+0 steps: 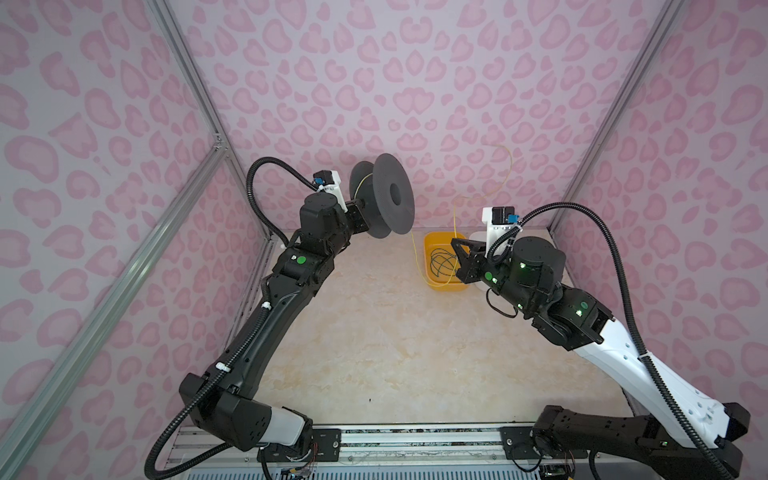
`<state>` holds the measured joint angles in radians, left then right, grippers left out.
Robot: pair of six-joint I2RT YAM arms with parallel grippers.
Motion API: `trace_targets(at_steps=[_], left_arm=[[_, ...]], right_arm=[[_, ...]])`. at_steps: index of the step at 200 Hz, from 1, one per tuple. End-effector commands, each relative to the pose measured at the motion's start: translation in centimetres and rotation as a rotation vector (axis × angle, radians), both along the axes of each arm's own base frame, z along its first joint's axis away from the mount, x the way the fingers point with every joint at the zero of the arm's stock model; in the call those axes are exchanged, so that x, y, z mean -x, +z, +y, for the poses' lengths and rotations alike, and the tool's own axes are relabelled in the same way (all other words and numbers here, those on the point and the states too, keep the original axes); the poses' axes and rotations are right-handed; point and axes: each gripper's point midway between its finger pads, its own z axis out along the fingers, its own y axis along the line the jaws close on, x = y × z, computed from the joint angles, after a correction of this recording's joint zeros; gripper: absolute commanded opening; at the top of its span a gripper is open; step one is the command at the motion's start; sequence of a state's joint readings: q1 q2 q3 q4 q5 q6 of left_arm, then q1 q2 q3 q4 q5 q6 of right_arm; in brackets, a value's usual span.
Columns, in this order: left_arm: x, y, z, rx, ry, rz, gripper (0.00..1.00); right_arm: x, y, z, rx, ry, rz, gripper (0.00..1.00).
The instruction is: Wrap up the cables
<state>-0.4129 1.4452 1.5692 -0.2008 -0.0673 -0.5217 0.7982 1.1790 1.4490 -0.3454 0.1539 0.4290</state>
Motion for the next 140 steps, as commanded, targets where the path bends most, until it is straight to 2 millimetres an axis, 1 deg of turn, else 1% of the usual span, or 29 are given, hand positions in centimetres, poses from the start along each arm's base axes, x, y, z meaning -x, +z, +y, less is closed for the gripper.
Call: trace_targets(at_steps=[1, 13, 29, 52, 68, 95, 101, 112, 120, 122, 125, 140], left_arm=[[-0.7, 2.1, -0.7, 0.004, -0.013, -0.094, 0.04], [-1.0, 1.1, -1.3, -0.018, -0.03, -0.078, 0.04], [-1.2, -0.1, -2.0, -0.053, -0.042, -0.056, 0.04], [-1.3, -1.6, -2.8, -0.091, -0.04, -0.035, 0.04], [-1.2, -2.6, -3.6, -0.126, -0.053, -0.025, 0.04], [-0.6, -4.5, -5.1, -0.208, -0.085, -0.003, 0.04], [-0.3, -5.0, -5.5, -0.223, -0.093, 0.001, 0.04], [0.1, -5.7, -5.9, -0.246, -0.102, 0.007, 0.04], [0.5, -6.3, -6.2, -0.269, -0.107, 0.011, 0.04], [0.6, -6.5, -6.2, -0.275, -0.107, 0.013, 0.04], [0.8, -6.7, -6.3, -0.285, -0.109, 0.012, 0.04], [1.6, -7.9, -6.8, -0.343, -0.109, 0.021, 0.04]], right_arm=[[0.2, 2.5, 0.7, 0.019, 0.006, -0.059, 0.0], [0.3, 3.5, 1.9, 0.006, 0.044, -0.074, 0.0], [0.5, 4.3, 3.7, -0.019, 0.1, -0.075, 0.0], [0.5, 4.9, 6.4, -0.033, 0.164, -0.073, 0.0], [0.4, 5.5, 7.7, -0.036, 0.186, -0.079, 0.0], [-0.3, 7.4, 8.5, -0.029, 0.181, -0.118, 0.0], [-0.4, 8.1, 8.6, -0.031, 0.179, -0.131, 0.0], [-0.8, 8.7, 8.9, -0.025, 0.175, -0.146, 0.0], [-0.8, 9.7, 8.9, -0.029, 0.171, -0.165, 0.0], [-1.0, 9.7, 9.1, -0.025, 0.171, -0.164, 0.0], [-1.0, 10.1, 9.0, -0.03, 0.168, -0.172, 0.0], [-1.4, 11.2, 9.3, -0.029, 0.165, -0.193, 0.0]])
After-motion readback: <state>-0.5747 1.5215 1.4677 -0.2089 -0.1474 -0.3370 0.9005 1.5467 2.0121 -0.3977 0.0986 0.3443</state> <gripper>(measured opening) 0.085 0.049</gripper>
